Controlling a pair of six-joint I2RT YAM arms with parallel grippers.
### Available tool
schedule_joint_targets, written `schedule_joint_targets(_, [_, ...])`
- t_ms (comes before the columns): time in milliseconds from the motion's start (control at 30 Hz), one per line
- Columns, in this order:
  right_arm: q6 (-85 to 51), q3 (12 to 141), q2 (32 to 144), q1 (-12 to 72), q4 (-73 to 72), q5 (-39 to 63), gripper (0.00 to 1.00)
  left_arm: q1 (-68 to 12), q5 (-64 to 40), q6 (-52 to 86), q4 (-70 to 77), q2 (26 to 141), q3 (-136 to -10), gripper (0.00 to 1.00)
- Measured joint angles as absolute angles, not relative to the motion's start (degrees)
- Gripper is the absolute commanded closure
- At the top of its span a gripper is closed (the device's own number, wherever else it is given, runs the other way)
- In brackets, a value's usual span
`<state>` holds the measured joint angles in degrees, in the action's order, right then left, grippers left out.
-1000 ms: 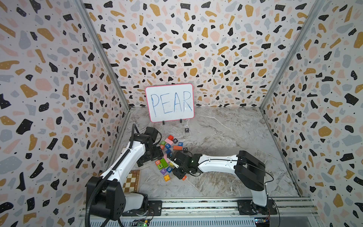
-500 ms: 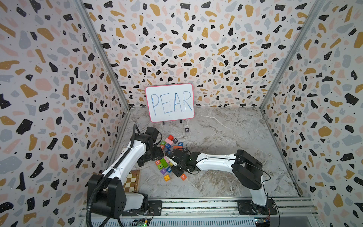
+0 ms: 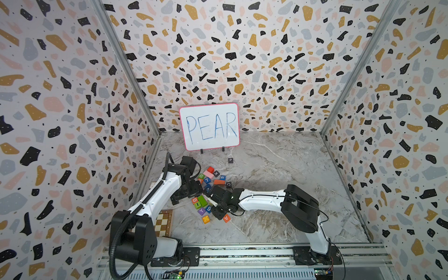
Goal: Spell the uppercase word “pear” with letter blocks
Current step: Pick up the letter block from the center of the board.
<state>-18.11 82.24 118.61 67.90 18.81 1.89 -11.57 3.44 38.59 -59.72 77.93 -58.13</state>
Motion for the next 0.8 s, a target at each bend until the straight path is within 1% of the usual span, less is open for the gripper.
schedule_joint_targets(267, [-18.55,83.0,118.61,67.9,19.68,1.69,0.77,-11.57,2.02,38.3,-59.46,77.89,-58.94,0.01])
schedule_joint_targets(533, [-20.4,83.02,116.46,66.72,22.98,-1.43,0.78,-11.57,-3.92,38.11,-55.72,77.78,-59.88,0.01])
schedule_joint_targets(633, [-20.6,82.98,113.6,64.66,22.87,-2.5,0.79,-11.57,-7.64,37.8,-52.58,77.69,-60.36,0.01])
schedule_joint_targets(800, [-20.64,83.15,110.83,58.72,21.26,-3.84,0.79,-11.57,-13.56,37.71,-46.89,77.97,-60.51,0.01])
